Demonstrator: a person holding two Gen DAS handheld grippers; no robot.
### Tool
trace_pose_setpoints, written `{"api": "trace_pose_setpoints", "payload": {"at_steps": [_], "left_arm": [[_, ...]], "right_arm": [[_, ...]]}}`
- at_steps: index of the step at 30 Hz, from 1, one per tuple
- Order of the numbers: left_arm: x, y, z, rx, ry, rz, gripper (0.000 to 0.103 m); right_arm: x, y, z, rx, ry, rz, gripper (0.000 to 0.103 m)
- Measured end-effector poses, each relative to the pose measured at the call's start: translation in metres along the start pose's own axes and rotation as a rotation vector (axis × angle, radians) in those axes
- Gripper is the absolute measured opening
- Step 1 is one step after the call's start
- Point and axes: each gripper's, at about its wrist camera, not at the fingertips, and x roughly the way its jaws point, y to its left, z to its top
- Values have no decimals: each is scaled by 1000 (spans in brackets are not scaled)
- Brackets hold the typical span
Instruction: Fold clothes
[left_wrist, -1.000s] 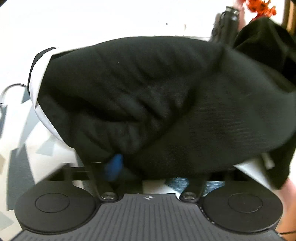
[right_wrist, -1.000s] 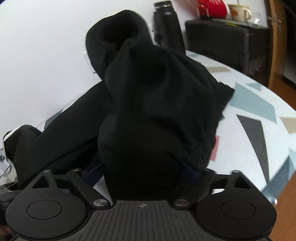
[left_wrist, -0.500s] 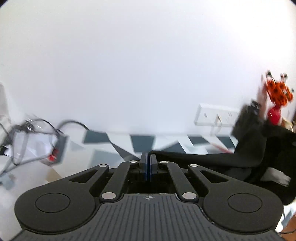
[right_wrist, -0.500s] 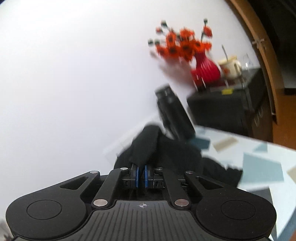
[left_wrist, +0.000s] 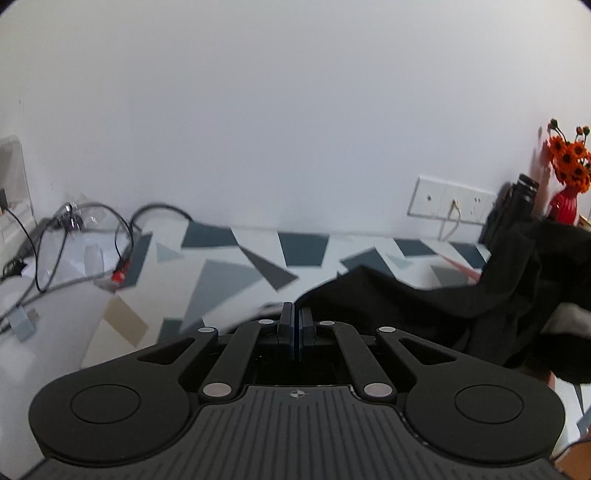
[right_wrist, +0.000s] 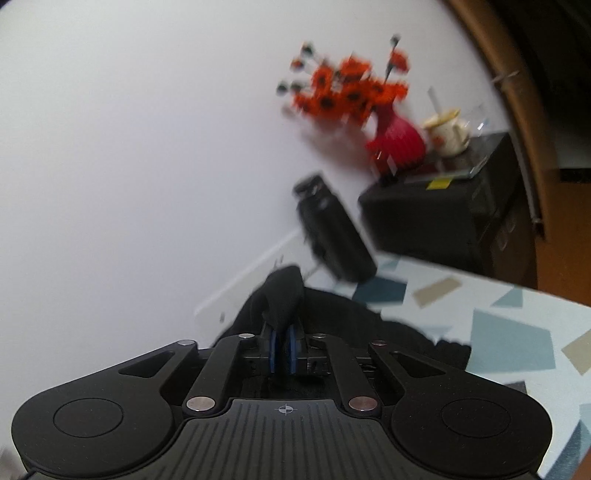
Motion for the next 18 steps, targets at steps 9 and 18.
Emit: {"api": "trace_pose_setpoints", "payload": {"at_steps": [9,18], "left_arm": [[9,4,28,-14,-99,-23,2],[9,-17,39,69,-136,-101,2]], "right_arm": [[-16,-20,-4,102,26,-55,48],[-4,-27,-37,161,132,-127,61]]}}
